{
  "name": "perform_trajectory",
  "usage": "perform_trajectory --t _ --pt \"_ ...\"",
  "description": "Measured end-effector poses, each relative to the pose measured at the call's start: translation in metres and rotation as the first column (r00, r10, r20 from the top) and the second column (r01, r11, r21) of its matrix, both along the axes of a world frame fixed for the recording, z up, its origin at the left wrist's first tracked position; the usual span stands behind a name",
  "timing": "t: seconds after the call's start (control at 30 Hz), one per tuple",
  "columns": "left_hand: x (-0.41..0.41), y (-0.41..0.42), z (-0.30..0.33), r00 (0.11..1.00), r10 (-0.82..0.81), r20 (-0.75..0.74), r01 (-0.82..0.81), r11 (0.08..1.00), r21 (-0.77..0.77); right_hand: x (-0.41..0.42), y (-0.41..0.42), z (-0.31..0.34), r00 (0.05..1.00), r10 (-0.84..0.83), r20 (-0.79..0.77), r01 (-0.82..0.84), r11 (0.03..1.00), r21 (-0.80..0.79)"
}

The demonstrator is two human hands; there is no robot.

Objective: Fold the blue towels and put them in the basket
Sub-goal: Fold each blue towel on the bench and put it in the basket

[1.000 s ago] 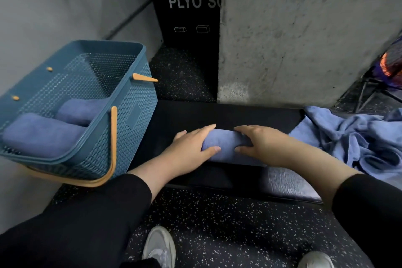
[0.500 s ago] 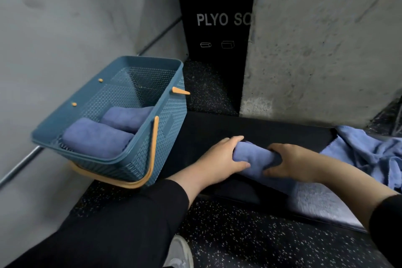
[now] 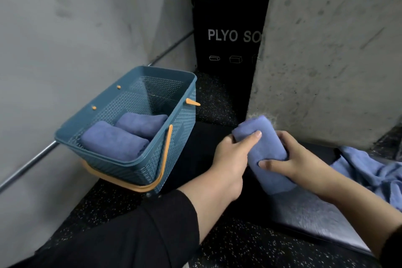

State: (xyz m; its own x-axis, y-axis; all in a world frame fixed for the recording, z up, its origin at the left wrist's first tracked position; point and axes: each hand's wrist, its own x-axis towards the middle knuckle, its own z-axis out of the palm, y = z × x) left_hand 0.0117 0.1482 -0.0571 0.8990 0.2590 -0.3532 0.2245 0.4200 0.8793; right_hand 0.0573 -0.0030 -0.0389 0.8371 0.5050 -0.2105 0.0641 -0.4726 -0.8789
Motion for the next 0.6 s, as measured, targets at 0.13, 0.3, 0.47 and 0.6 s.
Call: perform_trajectory --t 0.13,0.3,0.47,0.6 --pt "-0.005 0.01 0.041 0.994 0.036 0.107 -0.053 0.985 0.164 -0.019 0.011 0.035 0.97 0.038 -0.24 0.021 0.971 0.237" --pt "-0.033 0.04 0.094 0.956 0.059 0.289 -0.178 0.897 0.404 -0.034 0.031 0.085 0.975 0.064 -0.213 0.014 0.938 0.345" --pt "-0.063 0.101 0.137 0.864 0.087 0.495 -0.36 0.795 0.488 -0.029 0.081 0.147 0.989 0.145 -0.006 -0.137 0.948 0.289" --pt "-0.09 0.181 0.138 0.749 0.267 0.607 -0.646 0.499 0.578 -0.007 0.142 0.186 0.947 0.228 0.224 -0.258 0.96 0.113"
